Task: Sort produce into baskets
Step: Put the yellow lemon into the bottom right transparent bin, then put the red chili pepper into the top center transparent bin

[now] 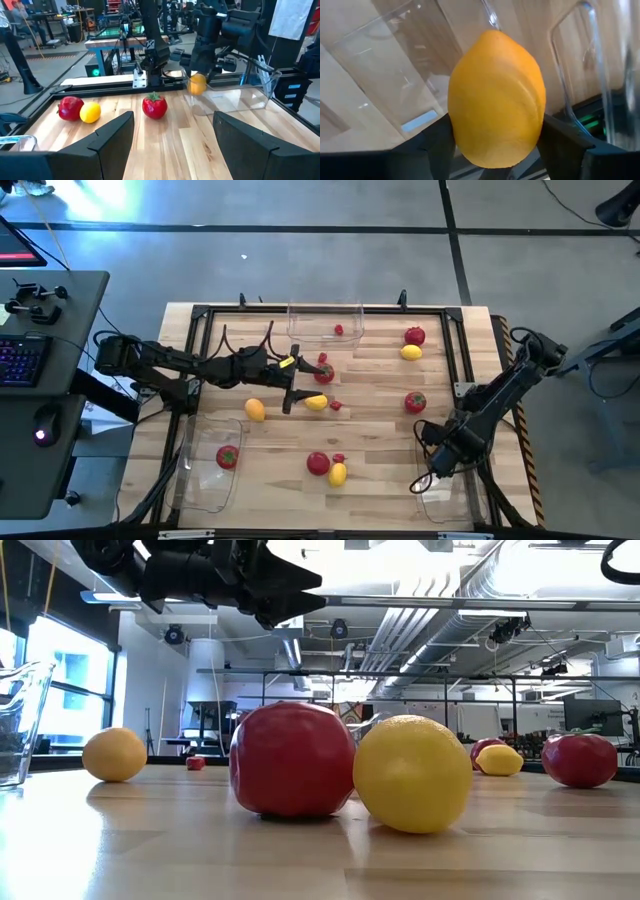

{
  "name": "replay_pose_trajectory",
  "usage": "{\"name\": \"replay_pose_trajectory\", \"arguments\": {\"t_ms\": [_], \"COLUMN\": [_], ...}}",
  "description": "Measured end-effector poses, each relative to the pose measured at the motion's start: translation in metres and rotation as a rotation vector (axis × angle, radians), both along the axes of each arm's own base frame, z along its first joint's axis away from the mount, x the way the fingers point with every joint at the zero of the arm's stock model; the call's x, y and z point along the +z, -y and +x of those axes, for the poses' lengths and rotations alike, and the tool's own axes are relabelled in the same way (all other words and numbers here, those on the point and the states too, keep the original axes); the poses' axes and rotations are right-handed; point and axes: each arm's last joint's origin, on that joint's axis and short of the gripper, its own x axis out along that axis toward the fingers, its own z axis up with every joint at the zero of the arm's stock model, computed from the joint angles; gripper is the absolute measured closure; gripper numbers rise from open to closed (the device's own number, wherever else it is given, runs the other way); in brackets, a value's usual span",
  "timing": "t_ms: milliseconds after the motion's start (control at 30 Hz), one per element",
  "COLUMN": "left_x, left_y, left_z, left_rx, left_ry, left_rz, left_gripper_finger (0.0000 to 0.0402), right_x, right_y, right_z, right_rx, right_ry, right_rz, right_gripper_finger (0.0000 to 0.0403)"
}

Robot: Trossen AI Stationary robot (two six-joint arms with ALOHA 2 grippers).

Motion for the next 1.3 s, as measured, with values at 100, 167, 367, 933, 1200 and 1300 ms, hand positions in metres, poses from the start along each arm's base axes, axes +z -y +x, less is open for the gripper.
{"name": "replay_pose_trajectory", "arguments": {"t_ms": [100,167,367,933,1200,1300], "left_x": [-0.001,-0.002,-0.002,-0.007,-0.013,-0.015], "left_y": [0.000,0.000,0.000,0.000,-0.003,-0.003], "left_z": [0.000,0.000,0.000,-0.001,-0.002,-0.003], "left_rx": [0.000,0.000,-0.001,0.006,0.111,0.114], "left_ry": [-0.011,-0.017,-0.021,-0.068,-0.135,-0.154], "left_rz": [0.001,0.004,0.006,0.004,0.039,0.040], "left_gripper_finger": [0.0145,0.0145,0.0145,0.0145,0.0185,0.0218], "right_x": [0.000,0.000,0.004,0.084,0.082,0.084], "right_y": [0.000,0.000,-0.001,0.000,0.044,0.058], "right_z": [0.000,0.000,0.000,0.030,0.064,0.087], "right_rx": [0.000,0.000,-0.002,-0.035,0.057,0.124], "right_ry": [-0.002,-0.005,-0.018,0.226,0.305,0.426], "right_rz": [-0.001,-0.004,0.013,-0.044,-0.118,-0.109], "right_gripper_finger": [0.0144,0.0134,0.0125,0.0227,0.0387,0.0388]}}
